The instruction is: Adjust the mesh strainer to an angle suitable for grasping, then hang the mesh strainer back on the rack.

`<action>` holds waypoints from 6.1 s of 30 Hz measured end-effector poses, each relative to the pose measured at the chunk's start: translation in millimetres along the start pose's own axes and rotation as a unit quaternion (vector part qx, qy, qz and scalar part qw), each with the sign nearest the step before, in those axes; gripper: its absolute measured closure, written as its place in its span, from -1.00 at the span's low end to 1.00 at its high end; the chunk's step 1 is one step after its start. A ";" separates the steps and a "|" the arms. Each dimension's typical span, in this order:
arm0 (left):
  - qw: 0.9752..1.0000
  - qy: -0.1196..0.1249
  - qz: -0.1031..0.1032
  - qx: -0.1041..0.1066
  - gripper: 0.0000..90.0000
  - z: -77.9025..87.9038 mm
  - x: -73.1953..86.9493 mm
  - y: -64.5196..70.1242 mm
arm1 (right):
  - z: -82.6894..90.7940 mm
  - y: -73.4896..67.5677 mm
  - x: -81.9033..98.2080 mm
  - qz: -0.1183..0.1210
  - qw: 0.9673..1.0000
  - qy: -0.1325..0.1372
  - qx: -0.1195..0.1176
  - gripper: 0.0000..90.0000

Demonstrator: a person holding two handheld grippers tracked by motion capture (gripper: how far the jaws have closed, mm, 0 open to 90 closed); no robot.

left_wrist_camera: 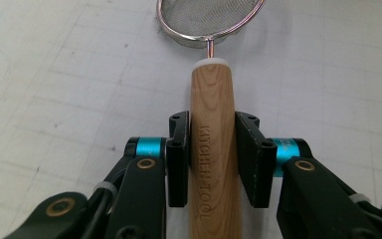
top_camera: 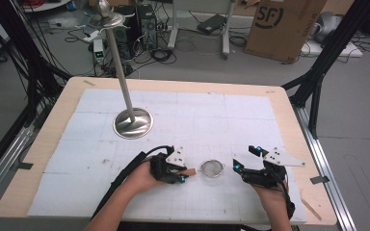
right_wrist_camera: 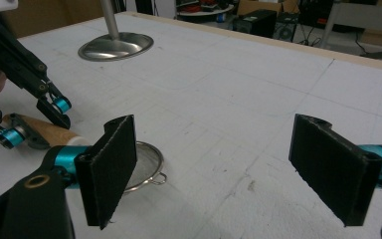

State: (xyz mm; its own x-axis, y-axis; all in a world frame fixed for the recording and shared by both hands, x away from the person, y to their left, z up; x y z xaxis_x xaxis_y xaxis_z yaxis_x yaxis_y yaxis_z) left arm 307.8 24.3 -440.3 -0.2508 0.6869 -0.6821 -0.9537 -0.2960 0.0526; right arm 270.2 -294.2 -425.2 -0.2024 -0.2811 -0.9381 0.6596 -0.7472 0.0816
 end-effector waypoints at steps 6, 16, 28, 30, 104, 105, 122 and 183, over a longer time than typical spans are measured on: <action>1.000 -0.002 -0.015 -0.001 0.53 -14.0 -16.1 5.0 | 0.6 0.5 -0.1 -0.001 1.000 0.001 0.000 -0.61; 1.000 -0.002 -0.019 -0.002 0.41 -26.6 -29.3 8.9 | 2.1 2.2 1.0 -0.004 1.000 0.001 0.000 -0.61; 1.000 0.003 -0.004 -0.023 0.18 -3.0 -10.8 5.4 | -0.1 0.7 0.8 -0.003 1.000 0.000 -0.001 -0.61; 1.000 0.003 -0.003 -0.030 0.18 1.2 -7.7 2.9 | -0.2 0.7 0.8 -0.003 1.000 -0.001 -0.001 -0.61; 0.953 0.227 0.128 -0.151 -0.61 112.5 92.8 -27.8 | -10.4 -4.7 8.6 -0.001 1.000 -0.016 -0.007 -0.61; 0.953 0.230 0.129 -0.151 -0.61 113.3 93.1 -28.2 | -10.7 -4.7 8.8 -0.003 1.000 -0.017 -0.006 -0.61; 0.948 0.239 0.139 -0.157 -0.61 114.8 94.5 -32.9 | -12.0 -7.6 8.9 0.005 1.000 -0.018 -0.012 -0.61; 0.937 0.268 0.162 -0.157 -0.62 132.9 102.7 -39.3 | -91.2 -43.9 -15.7 0.110 0.960 -0.199 -0.162 0.07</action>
State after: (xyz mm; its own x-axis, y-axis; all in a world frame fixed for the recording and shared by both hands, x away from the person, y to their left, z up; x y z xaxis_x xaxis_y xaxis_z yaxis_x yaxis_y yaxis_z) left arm 297.5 194.7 -415.5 -0.3187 0.1206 -0.9401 -0.7259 -0.6689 0.1602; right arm 310.4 -202.1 -444.7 -0.2507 -0.6669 -0.7018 0.8960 -0.4343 0.0927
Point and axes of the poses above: each handheld gripper's, and its own axes: z roughly backward along the jaws, x roughly out of its underside, y roughly to its right, the point moved 1 cm from there along -z, roughly forward along the jaws, and after that the axes turned 8 degrees about z, right-handed, at the moved point
